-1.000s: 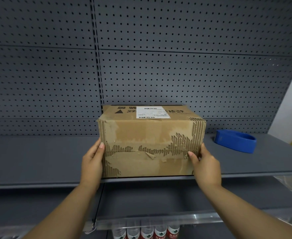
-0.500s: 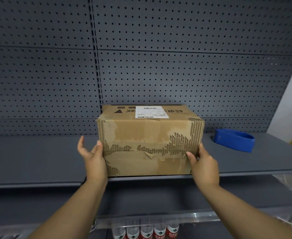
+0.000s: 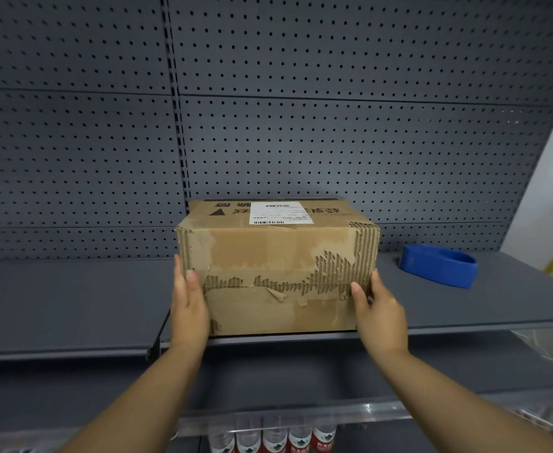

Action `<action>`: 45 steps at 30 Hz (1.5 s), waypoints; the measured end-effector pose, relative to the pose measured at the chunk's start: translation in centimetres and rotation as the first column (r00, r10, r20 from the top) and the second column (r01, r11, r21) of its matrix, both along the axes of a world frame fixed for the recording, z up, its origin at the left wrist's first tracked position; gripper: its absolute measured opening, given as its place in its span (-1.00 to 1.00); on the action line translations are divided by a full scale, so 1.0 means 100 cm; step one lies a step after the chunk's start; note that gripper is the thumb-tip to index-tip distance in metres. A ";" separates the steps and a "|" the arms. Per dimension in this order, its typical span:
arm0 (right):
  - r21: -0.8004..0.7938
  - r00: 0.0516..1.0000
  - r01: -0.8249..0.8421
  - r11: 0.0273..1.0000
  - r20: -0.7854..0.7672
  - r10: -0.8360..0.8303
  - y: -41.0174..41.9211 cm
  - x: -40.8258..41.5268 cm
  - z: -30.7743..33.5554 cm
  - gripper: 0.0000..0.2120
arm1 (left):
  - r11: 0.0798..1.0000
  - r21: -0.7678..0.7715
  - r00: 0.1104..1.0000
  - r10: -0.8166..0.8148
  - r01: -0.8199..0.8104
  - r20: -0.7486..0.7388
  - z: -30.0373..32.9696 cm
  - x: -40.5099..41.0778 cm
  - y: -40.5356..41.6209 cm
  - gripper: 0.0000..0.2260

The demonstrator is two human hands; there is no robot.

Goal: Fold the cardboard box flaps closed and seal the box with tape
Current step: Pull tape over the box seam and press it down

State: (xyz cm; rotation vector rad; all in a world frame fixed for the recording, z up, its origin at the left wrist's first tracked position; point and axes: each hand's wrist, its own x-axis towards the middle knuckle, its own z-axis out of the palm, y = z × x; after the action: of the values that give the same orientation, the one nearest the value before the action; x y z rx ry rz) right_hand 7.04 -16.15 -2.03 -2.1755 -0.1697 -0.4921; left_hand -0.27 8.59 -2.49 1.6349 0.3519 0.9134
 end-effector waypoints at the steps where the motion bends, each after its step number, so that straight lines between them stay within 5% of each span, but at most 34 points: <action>1: 0.030 1.000 -0.008 1.000 -0.013 0.008 0.001 -0.001 0.001 -0.47 | 0.999 0.037 1.000 -0.010 0.010 -0.004 0.001 0.000 0.000 -0.44; 8: 0.119 0.997 -0.020 0.993 -0.077 0.029 0.010 -0.002 -0.001 -0.43 | 0.971 0.235 0.999 0.037 -0.030 -0.028 -0.002 0.003 0.008 -0.51; 15: 0.172 0.995 0.050 0.984 -0.092 -0.034 0.014 0.000 -0.004 -0.43 | 0.966 0.244 0.989 0.112 -0.086 -0.094 -0.004 0.002 0.004 -0.60; 27: 0.223 0.969 -0.010 0.975 -0.238 0.064 0.013 0.001 -0.003 -0.44 | 0.981 0.193 0.988 -0.009 0.038 -0.154 0.003 -0.005 0.005 -0.56; 40: 0.108 0.951 0.000 0.994 -0.309 0.033 0.012 -0.001 0.002 -0.41 | 0.896 0.409 0.891 0.036 0.172 -0.452 0.014 -0.019 0.023 -0.51; 45: -0.004 0.962 0.019 1.000 -0.273 -0.019 0.004 0.005 -0.001 -0.45 | 0.816 0.508 0.777 0.122 0.275 -0.617 0.017 -0.022 0.034 -0.59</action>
State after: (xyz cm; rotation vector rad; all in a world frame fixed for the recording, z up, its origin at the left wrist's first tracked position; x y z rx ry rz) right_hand 7.51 -15.78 -2.16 -2.2220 0.0018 -0.1978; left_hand -2.51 11.94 -0.84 2.5117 0.4815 0.3712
